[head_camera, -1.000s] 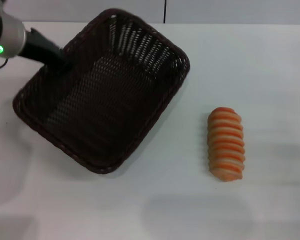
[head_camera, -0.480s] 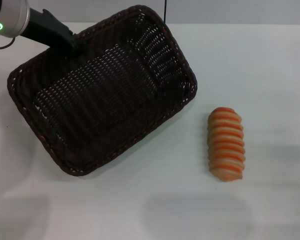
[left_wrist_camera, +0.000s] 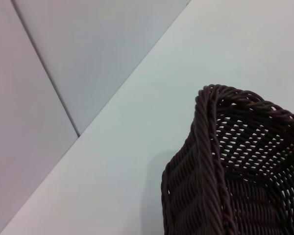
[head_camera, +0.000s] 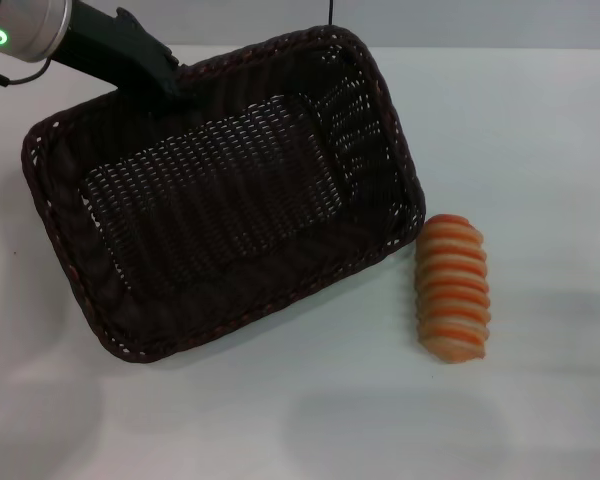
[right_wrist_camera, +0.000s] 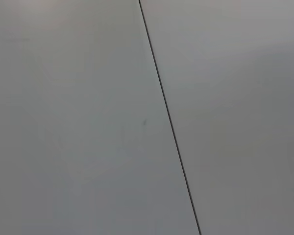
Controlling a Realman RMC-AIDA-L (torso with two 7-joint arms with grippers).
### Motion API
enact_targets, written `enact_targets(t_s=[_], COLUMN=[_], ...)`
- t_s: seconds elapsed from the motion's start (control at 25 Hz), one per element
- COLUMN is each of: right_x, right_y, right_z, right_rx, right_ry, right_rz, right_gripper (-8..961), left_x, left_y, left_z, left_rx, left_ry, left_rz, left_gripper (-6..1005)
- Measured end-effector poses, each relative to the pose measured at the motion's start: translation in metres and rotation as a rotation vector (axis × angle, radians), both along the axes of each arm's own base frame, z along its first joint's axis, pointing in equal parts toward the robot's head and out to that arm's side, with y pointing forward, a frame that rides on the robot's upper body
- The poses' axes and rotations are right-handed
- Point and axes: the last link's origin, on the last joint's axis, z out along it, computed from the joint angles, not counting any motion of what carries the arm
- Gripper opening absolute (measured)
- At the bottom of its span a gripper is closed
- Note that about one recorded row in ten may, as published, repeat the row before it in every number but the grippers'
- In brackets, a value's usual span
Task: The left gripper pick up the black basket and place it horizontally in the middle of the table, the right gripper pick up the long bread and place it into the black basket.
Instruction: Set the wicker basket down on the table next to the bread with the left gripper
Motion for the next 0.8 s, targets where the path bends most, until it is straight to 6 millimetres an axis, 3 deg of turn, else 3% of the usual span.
enact_targets(t_s=[0.4, 0.48, 0.8], right_x=[-0.0012, -0.0015, -0.0022], right_y=[-0.0003, -0.0003, -0.0029], right_z=[-0.0019, -0.0023, -0.0043], right_rx=[-0.011, -0.011, -0.021], right_ry=[-0.001, -0.001, -0.005], right_rz=[0.007, 0.007, 0.011], right_gripper=[815, 815, 815], left_x=[0.0036, 0.0061, 0.0098], left_y=[-0.0014, -0.0068, -0.0081], left_z=[0.0054, 0.0037, 0.0001], left_rx=[-0.034, -0.182, -0.35], left_ry=[0.0, -0.026, -0.06], left_rz=[-0.02, -0.075, -0.138], left_gripper=[211, 215, 230])
